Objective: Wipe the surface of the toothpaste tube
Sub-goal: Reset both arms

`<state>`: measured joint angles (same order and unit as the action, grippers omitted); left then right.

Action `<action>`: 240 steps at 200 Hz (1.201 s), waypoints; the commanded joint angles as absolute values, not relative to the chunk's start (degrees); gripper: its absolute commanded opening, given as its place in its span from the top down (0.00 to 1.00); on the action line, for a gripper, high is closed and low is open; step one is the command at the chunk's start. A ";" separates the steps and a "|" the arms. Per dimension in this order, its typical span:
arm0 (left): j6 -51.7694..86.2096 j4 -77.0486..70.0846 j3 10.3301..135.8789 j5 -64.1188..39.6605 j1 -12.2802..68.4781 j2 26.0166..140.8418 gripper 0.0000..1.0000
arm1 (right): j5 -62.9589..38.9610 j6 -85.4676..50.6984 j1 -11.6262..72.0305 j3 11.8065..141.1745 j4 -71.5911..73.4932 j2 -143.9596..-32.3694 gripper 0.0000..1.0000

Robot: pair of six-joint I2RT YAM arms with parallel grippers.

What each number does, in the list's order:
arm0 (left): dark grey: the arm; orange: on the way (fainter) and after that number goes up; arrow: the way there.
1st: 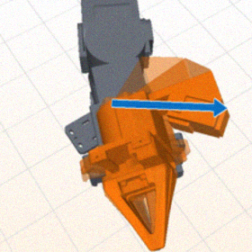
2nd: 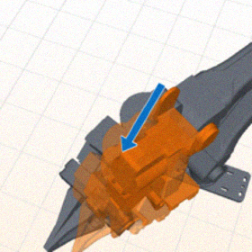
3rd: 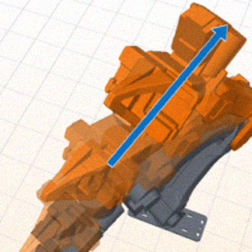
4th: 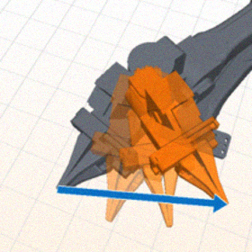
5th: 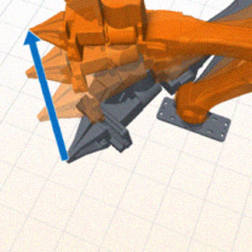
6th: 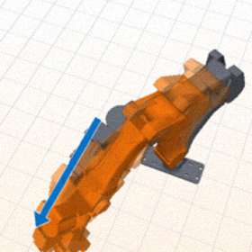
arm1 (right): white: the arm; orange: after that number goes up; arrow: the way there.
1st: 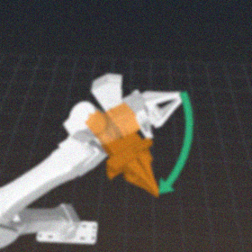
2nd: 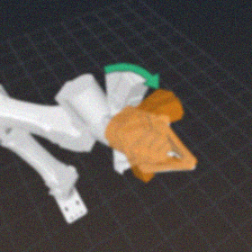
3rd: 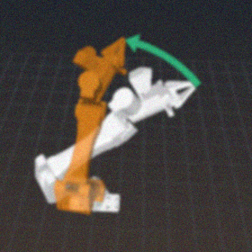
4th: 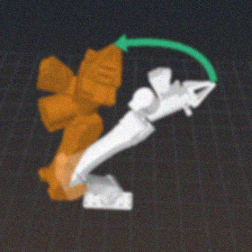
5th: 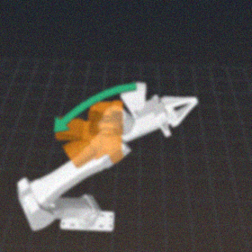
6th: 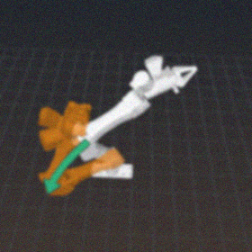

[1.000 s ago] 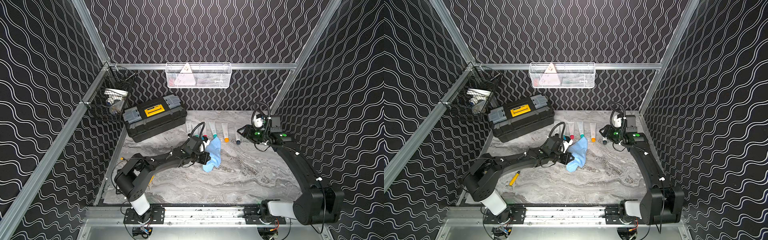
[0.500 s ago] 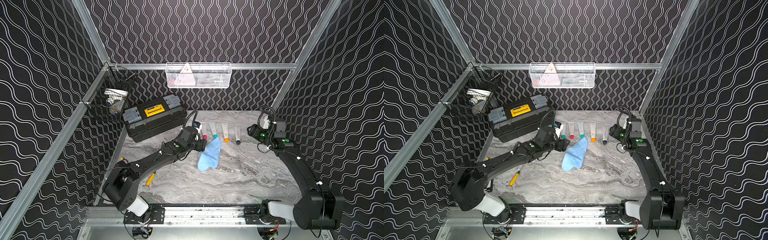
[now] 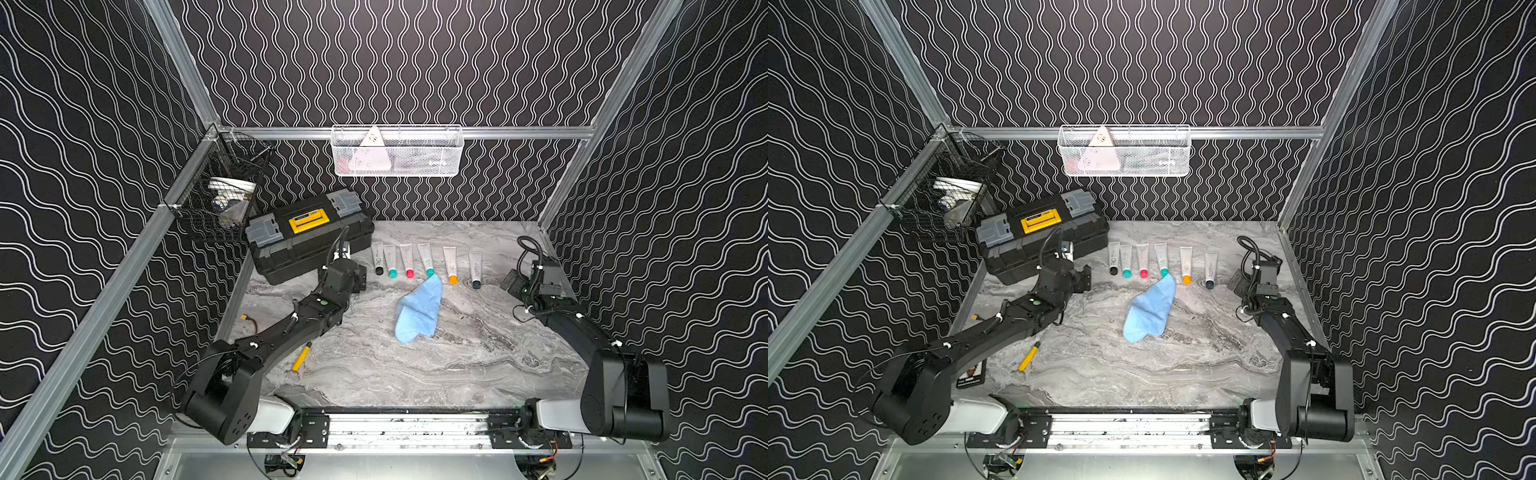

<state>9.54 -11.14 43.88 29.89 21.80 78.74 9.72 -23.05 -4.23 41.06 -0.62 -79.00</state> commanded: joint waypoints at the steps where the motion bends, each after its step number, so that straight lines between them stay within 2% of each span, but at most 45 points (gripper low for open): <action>1: 3.68 -22.50 38.12 38.08 20.32 77.85 0.04 | 15.87 -21.54 -4.24 36.90 14.41 -80.07 0.00; 12: 2.01 -28.47 35.05 40.66 19.68 78.57 0.01 | 18.09 -20.67 -4.24 34.85 18.55 -81.21 0.00; 39: 0.59 -36.35 30.32 44.23 17.72 80.20 0.01 | 21.36 -18.71 -4.31 31.78 25.79 -83.69 0.00; 65: -1.94 -41.71 25.88 42.33 17.02 80.34 0.01 | 20.74 -17.32 -4.31 30.33 28.99 -85.41 0.00; 81: -4.26 -49.03 23.70 41.53 16.32 83.14 0.01 | 20.79 -15.89 -4.39 26.70 38.24 -86.57 0.00; 92: -3.27 -49.58 23.79 41.04 15.76 84.93 0.01 | 17.84 -14.63 -4.40 25.43 38.79 -84.98 0.00; 104: -3.94 -51.61 23.69 39.00 15.38 86.25 0.01 | 14.26 -12.19 -4.46 22.42 47.02 -86.14 0.00; 121: -2.36 -47.29 25.38 36.71 14.22 86.55 0.01 | 12.01 -10.11 -4.40 20.47 55.57 -89.75 0.00; 131: -2.26 -47.69 25.25 35.65 13.82 86.90 0.01 | 9.19 -9.48 -4.39 20.62 54.35 -89.75 0.00; 143: -2.87 -51.15 23.71 34.58 13.78 87.34 0.01 | 7.20 -8.91 -4.39 20.92 54.32 -91.52 0.00; 157: -2.99 -56.17 20.82 33.49 13.73 87.36 0.01 | 4.43 -7.20 -4.33 19.97 63.59 -96.20 0.00; 173: -3.26 -60.86 18.30 32.44 13.63 87.65 0.01 | 4.89 -7.69 -4.31 23.05 51.22 -92.85 0.00; 188: -2.95 -60.57 18.37 30.71 12.84 88.30 0.01 | 4.26 -6.54 -3.91 21.99 58.89 -95.65 0.00; 204: -1.61 -63.30 17.74 29.09 11.32 90.12 0.01 | 4.80 -6.97 -3.79 23.49 51.58 -93.44 0.00; 223: -0.31 -63.60 17.12 27.28 9.99 90.48 0.01 | 4.76 -6.43 -3.72 22.26 57.66 -95.34 0.00; 240: 0.53 -60.90 18.78 25.10 8.29 90.82 0.01 | 4.69 -6.23 -3.44 23.43 53.07 -94.12 0.00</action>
